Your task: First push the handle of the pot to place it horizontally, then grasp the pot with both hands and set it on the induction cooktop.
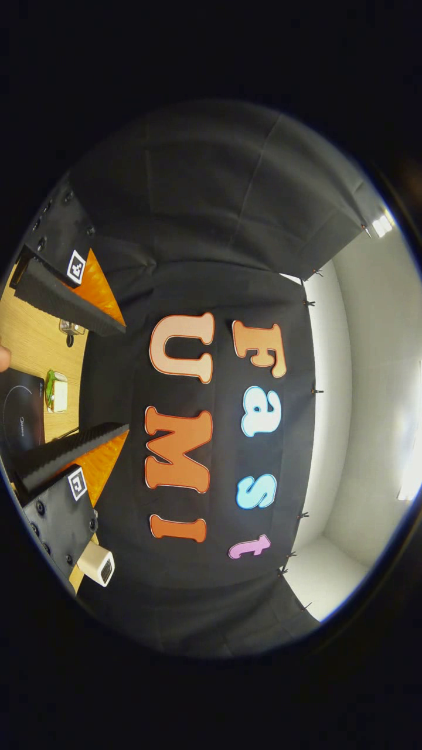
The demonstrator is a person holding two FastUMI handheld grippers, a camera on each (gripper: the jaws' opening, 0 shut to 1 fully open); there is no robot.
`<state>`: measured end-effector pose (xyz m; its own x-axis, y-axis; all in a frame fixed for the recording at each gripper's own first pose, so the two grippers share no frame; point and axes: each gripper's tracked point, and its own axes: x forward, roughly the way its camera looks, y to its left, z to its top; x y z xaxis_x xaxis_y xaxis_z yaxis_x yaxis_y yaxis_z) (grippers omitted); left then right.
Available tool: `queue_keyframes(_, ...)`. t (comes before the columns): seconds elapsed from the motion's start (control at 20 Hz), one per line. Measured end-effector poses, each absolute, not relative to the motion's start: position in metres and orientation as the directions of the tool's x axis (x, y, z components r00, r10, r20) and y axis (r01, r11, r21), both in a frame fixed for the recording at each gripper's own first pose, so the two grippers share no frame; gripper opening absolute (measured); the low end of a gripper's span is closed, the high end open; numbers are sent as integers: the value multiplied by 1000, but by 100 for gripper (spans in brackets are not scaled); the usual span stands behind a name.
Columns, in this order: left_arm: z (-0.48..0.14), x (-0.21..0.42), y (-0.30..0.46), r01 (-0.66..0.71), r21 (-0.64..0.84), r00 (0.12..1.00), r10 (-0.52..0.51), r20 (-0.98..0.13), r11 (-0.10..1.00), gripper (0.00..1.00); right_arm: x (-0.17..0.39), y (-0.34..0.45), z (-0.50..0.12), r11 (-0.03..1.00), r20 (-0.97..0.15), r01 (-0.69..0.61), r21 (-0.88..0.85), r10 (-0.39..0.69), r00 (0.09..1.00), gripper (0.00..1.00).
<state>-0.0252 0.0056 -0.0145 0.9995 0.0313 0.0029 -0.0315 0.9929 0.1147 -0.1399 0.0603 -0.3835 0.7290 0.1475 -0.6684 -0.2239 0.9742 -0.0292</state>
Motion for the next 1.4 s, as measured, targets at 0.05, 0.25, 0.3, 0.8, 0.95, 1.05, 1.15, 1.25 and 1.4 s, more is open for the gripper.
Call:
queue_keyframes(0.05,-15,-25,5,-33,119,999,32,3,992,98,-141,61,-390,975,-682,-221,-28,143,717,0)
queue_keyframes(0.25,-20,-24,-1,-23,126,1000,24,-7,992,98,-155,56,-409,975,-727,-221,-1,151,670,0)
queue_keyframes(0.3,-23,-23,-1,-21,129,1000,22,-9,991,98,-161,55,-415,975,-738,-222,0,150,658,0)
queue_keyframes(0.8,-35,-15,-7,-22,147,999,26,-26,989,98,-181,40,-446,981,-815,-185,62,156,558,0)
queue_keyframes(0.95,-39,-14,-14,-12,151,999,18,-35,988,98,-181,36,-451,981,-820,-180,65,156,551,0)
queue_keyframes(1.05,-42,-14,-17,-5,150,999,11,-41,989,98,-181,25,-451,985,-821,-160,68,146,551,0)
queue_keyframes(1.15,-42,-12,-19,-1,147,999,7,-43,989,98,-180,13,-451,988,-823,-137,66,132,552,0)
queue_keyframes(1.25,-44,-12,-21,1,145,999,6,-47,989,98,-177,1,-451,992,-824,-117,54,111,555,0)
queue_keyframes(1.4,-45,-11,-24,1,141,999,6,-50,990,98,-172,-19,-453,995,-829,-94,28,76,555,0)
